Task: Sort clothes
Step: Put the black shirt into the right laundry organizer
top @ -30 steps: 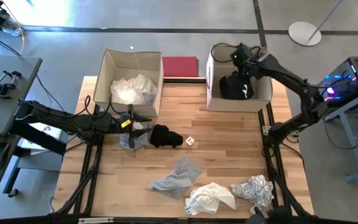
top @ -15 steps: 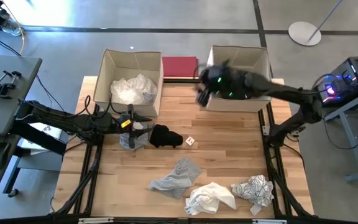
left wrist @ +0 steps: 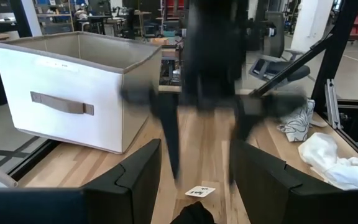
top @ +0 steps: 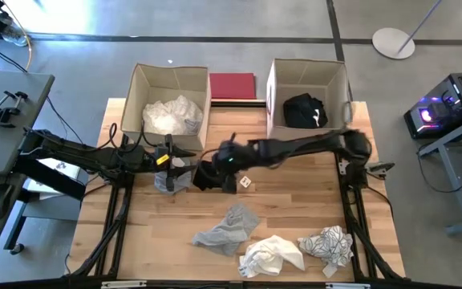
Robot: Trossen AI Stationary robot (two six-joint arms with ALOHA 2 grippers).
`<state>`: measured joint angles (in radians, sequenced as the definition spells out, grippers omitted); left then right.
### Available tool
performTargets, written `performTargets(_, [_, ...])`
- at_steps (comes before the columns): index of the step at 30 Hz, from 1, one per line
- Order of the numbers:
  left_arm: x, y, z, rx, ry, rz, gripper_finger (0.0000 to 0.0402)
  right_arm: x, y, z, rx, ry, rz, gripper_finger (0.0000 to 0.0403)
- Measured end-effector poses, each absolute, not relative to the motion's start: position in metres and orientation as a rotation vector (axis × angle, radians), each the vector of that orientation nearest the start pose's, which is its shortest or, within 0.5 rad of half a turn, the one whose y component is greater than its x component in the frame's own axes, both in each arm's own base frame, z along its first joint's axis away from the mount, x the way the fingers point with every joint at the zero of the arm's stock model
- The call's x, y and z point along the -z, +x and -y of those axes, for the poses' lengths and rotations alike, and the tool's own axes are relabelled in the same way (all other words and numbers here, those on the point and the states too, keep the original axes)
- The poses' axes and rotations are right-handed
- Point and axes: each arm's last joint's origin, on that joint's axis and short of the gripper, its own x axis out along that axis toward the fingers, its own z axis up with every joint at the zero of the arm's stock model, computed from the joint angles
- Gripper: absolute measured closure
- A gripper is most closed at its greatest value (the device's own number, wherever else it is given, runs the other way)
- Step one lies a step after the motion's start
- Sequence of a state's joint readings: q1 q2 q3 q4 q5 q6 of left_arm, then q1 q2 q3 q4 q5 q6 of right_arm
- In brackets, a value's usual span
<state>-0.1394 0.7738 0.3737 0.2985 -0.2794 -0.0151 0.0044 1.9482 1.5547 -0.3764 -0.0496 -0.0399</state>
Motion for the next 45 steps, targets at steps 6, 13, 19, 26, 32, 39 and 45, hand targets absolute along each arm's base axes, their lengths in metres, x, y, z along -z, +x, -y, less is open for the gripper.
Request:
performTargets(6, [-0.238,0.175,0.016,-0.141,0.006,-0.099,0.0221,-0.172,0.46,0.006,-0.076,0.067,-0.869,0.0142])
performTargets(13, [-0.238,0.175,0.016,-0.14,0.008,-0.104,0.0221,-0.124,0.467,0.015,0.047,0.082,-0.958,0.014])
performTargets(19, [-0.237,0.175,0.016,-0.139,0.01,-0.108,0.0221,-0.106,0.468,0.009,0.08,0.024,-0.993,0.0197])
performTargets(26, [-0.236,0.175,0.016,-0.139,0.011,-0.116,0.0221,-0.133,0.453,-0.008,0.08,-0.003,-1.072,0.0353])
performTargets(32, [-0.237,0.175,0.016,-0.142,0.01,-0.113,0.0221,-0.189,0.421,-0.031,0.181,-0.103,-1.132,0.0381])
performTargets(39, [-0.238,0.175,0.016,-0.142,0.008,-0.105,0.0221,-0.275,0.369,-0.045,0.44,-0.261,-1.023,0.0394])
performTargets(45, [-0.239,0.175,0.016,-0.142,0.005,-0.091,0.0221,-0.341,0.318,-0.025,0.703,-0.339,-0.869,0.0393])
